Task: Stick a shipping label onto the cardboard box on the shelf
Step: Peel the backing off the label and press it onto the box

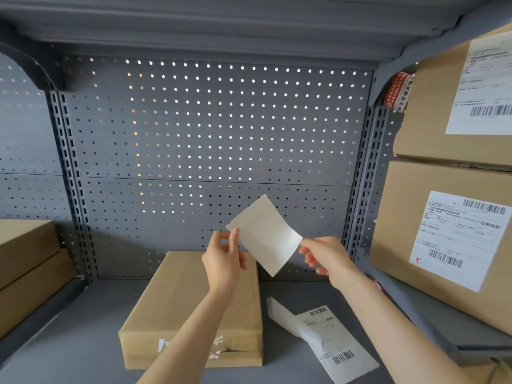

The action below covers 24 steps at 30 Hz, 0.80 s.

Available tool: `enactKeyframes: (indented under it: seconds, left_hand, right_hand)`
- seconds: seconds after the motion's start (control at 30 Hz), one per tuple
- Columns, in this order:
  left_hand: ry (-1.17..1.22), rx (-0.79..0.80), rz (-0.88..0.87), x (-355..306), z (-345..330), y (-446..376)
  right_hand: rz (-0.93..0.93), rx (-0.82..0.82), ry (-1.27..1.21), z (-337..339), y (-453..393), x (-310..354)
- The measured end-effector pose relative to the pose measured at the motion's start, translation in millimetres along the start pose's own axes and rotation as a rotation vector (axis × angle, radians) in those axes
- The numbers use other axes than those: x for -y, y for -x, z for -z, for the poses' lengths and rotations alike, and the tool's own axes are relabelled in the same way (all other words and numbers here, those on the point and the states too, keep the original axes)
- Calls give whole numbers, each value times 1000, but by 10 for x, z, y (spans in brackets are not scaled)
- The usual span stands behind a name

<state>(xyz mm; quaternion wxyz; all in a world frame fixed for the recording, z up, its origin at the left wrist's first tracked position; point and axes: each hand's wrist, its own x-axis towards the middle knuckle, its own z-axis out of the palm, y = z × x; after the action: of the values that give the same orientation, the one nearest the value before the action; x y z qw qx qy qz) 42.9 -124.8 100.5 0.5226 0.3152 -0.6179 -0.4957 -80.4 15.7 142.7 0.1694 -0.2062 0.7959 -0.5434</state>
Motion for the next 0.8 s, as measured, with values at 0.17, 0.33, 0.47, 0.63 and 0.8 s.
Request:
enactKeyframes:
  seconds: [0.17, 0.33, 0.47, 0.63, 0.8]
  left_hand:
    - [98, 15, -57, -131, 226, -263]
    - [38, 73, -204, -183, 556, -519]
    - [-104, 131, -351, -112, 865, -705]
    - [-262, 205, -400, 19, 1138, -836]
    - [-336, 238, -416, 150, 1302, -915]
  right_hand:
    - [-84, 89, -224, -150, 80, 407]
    - [-112, 257, -291, -458, 129, 756]
    - [-132, 282, -229, -696, 102, 928]
    - [-95, 211, -261, -977, 60, 958]
    - [-50, 145, -288, -1171, 68, 995]
